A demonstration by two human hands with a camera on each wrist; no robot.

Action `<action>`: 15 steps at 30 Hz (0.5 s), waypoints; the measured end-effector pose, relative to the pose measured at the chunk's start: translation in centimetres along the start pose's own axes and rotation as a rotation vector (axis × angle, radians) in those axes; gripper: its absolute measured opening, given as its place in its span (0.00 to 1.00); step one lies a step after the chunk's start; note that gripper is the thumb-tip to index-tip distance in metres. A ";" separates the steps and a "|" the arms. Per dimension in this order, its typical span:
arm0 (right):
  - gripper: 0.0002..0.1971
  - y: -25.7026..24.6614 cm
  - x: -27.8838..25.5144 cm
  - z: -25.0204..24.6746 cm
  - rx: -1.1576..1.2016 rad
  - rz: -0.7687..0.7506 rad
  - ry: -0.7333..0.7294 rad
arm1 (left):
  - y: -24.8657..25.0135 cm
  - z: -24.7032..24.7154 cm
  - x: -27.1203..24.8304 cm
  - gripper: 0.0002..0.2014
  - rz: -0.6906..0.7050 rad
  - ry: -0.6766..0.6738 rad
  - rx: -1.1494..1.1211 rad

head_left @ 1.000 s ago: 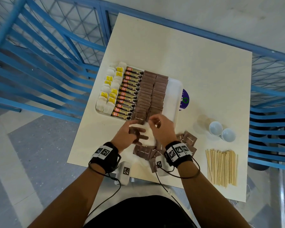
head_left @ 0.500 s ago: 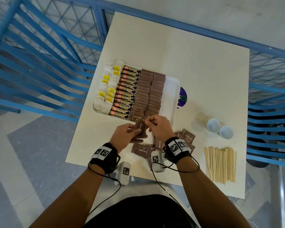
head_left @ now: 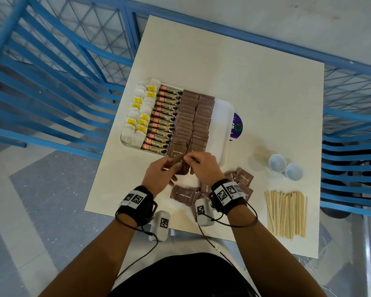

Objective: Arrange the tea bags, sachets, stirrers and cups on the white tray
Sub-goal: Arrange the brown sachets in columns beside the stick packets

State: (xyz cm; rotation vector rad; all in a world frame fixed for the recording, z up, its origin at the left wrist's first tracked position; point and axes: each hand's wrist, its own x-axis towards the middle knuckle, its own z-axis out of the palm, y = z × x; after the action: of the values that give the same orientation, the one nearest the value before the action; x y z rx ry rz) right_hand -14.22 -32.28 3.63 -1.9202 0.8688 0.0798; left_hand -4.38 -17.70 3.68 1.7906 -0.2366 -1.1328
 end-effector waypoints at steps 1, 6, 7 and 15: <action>0.09 -0.1 -0.1 0.0 -0.011 -0.001 -0.020 | -0.2 -0.1 0.1 0.07 0.016 0.036 -0.005; 0.09 0.4 -1.1 0.9 0.083 0.070 -0.096 | -0.2 -0.1 -0.2 0.10 -0.068 0.087 -0.166; 0.08 0.5 -1.3 0.9 0.126 0.082 -0.080 | -0.2 -0.1 -0.3 0.11 -0.088 0.084 -0.184; 0.02 1.9 -1.1 -0.8 0.088 0.092 0.124 | -1.7 0.2 0.0 0.10 -0.130 -0.067 -0.013</action>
State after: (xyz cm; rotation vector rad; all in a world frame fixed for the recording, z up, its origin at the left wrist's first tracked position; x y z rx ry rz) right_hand -16.43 -32.86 3.05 -1.8175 1.0267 -0.0229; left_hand -5.00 -16.93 2.25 1.7787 -0.1541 -1.2850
